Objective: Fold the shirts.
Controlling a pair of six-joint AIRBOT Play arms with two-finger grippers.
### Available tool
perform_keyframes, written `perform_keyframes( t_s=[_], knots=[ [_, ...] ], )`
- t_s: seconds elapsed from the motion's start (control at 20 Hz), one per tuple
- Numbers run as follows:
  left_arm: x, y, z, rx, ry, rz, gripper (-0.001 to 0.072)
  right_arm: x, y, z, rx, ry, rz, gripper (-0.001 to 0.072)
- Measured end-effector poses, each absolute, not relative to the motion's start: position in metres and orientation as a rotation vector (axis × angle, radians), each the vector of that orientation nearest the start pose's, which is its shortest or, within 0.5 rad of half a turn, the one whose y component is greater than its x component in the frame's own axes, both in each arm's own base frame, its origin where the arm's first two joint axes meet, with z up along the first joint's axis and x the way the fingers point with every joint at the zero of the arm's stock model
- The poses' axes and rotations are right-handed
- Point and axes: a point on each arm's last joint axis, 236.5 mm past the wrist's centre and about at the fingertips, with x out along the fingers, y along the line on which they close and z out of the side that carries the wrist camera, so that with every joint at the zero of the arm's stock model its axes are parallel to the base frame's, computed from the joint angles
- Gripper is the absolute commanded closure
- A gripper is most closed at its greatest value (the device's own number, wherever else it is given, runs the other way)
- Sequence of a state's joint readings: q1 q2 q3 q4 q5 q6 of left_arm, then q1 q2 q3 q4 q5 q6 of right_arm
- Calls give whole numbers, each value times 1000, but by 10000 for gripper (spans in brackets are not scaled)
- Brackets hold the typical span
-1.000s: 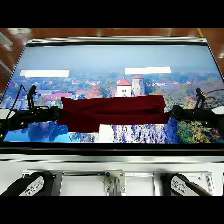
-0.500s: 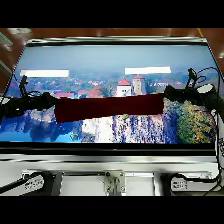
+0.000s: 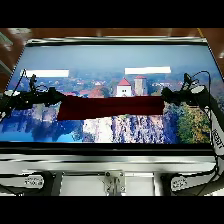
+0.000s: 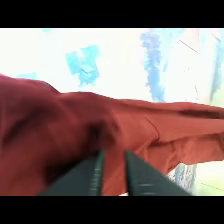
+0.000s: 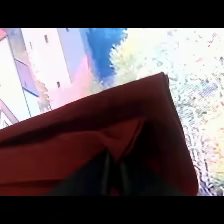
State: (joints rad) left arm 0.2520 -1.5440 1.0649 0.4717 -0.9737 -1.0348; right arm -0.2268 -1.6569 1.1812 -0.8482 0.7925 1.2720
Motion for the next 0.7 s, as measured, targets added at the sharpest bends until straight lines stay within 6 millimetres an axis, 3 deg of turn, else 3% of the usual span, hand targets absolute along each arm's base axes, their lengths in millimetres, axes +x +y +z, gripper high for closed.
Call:
perform_keyframes(
  t_s=[0.05, 0.1, 0.3, 0.45, 0.7],
  knots=[
    [459, -64, -22, -828, 1020, -390, 270, 482, 3, -85, 629, 1102, 100, 81],
    [458, -66, -22, -835, 1029, -401, 246, 482, 4, -88, 631, 1110, 100, 80],
    [451, -78, -5, -860, 1069, -485, 269, 479, -8, -92, 626, 1116, 88, 79],
    [438, -94, 17, -878, 1115, -571, 270, 474, -21, -96, 665, 1131, 51, 26],
    [422, -112, 51, -844, 1117, -657, 270, 470, -10, -113, 736, 1181, 51, 28]
  ],
)
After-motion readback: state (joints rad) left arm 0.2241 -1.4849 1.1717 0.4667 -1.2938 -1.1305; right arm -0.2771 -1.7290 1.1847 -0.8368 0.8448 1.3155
